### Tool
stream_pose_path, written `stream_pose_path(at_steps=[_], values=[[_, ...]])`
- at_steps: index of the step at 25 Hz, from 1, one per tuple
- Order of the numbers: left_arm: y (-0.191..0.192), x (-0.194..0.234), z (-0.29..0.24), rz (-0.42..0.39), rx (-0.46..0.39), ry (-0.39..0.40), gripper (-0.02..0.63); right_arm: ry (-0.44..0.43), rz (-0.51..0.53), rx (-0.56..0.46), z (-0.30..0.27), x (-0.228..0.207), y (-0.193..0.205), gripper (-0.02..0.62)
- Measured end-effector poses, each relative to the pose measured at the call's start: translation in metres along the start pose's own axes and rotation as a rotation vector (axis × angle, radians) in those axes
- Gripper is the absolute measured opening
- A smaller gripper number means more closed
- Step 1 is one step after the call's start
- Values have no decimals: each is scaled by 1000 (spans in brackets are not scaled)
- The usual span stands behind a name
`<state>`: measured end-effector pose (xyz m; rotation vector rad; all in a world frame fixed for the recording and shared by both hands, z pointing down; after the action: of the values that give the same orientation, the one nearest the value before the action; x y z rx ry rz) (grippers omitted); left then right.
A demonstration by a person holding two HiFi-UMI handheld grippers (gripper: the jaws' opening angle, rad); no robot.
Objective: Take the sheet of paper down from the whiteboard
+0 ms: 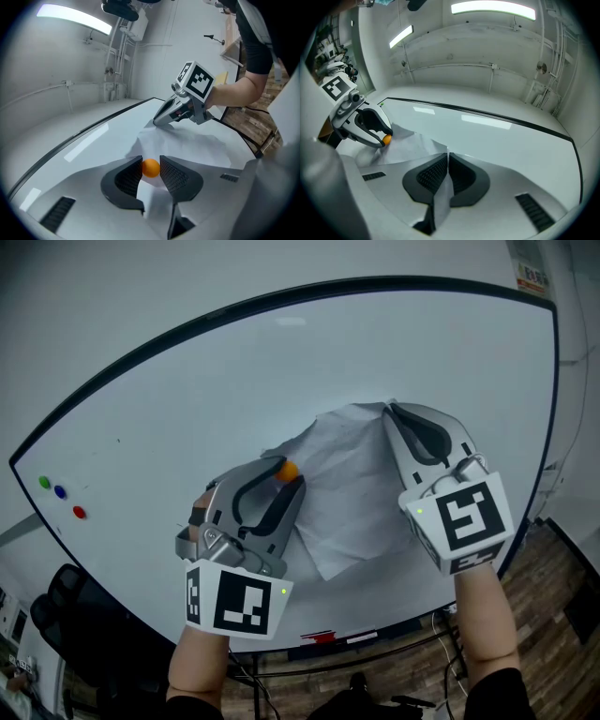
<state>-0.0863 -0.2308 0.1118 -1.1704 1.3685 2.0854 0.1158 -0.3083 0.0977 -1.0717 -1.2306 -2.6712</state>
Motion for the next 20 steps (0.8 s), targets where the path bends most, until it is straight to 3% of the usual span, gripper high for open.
stream_pose_path(at_steps=[11, 20], values=[[-15, 1, 15, -21, -47, -22, 129, -2, -2, 58, 9, 2, 19, 25], [-2, 14, 12, -2, -17, -49, 129, 12, 16, 90, 18, -5, 25, 25]])
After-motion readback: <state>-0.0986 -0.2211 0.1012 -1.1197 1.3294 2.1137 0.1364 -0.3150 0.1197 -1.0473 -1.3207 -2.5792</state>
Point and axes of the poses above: the fingertips, and each gripper's own axes: z backward along the fingers, x to its left, y out of its underside, the point moved 10 cm from there along z, backward along the fingers, and after that the axes turned 11 degrees about z, right-handed, at the moved point
